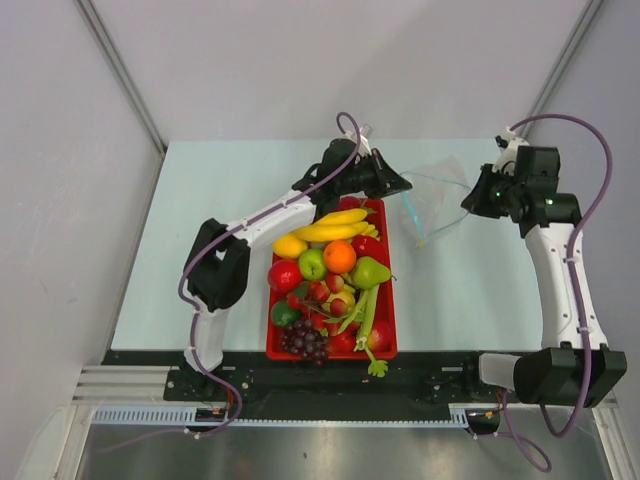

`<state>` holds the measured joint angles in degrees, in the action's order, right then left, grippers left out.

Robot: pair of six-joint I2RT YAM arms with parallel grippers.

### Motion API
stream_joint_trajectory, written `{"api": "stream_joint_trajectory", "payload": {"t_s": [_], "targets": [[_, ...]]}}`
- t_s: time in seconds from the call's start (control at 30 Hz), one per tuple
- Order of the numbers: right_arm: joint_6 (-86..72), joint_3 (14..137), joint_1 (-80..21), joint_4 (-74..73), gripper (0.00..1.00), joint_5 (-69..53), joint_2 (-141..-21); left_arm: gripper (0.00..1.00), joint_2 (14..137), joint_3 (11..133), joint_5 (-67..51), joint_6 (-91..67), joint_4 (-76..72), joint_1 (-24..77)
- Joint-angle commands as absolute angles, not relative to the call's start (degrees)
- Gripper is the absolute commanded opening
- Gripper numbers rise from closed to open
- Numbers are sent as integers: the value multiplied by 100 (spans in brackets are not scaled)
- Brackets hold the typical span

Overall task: Place the food in the zip-top bag and seal the zipper
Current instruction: Open the zipper of the food storage bag.

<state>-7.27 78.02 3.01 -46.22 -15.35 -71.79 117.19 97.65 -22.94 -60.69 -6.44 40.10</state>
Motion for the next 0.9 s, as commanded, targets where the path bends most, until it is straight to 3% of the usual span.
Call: {"api": "stream_joint_trajectory", "payload": {"t_s": [0.0, 0.33, 0.43, 0.53, 0.57, 0.63, 0.67, 0.7, 0.87], "targets": [[-36, 8717, 457, -5430, 0, -1740, -6742, 5, 11347, 10309, -2408, -5003, -46, 4060], [272, 8552, 466, -6099, 0, -2433, -7004, 17, 11734, 10698, -2408, -3340, 1204, 4438], [299, 8517, 492, -6266, 0, -2758, -7364, 28, 11646, 10495, -2574, -2867, 1292, 4430], [220, 8499, 510, -6354, 0, -3022, -7681, 44, 11400, 10328, -2951, -2444, 1275, 4377], [211, 8473, 527, -6337, 0, -3084, -7734, 59, 11234, 10292, -3040, -2330, 1274, 4360], [167, 8455, 536, -6284, 0, -3164, -7813, 72, 11023, 10135, -3268, -1970, 1327, 4254], [167, 8438, 536, -6215, 0, -3208, -7831, 90, 10917, 10055, -3348, -1847, 1327, 4210], [158, 8438, 536, -6205, 0, -3243, -7857, 99, 10664, 9976, -3410, -1611, 1336, 4114], [97, 8429, 536, -6144, 0, -3357, -7928, 100, 9933, 9449, -4032, -697, 1695, 3736]]}}
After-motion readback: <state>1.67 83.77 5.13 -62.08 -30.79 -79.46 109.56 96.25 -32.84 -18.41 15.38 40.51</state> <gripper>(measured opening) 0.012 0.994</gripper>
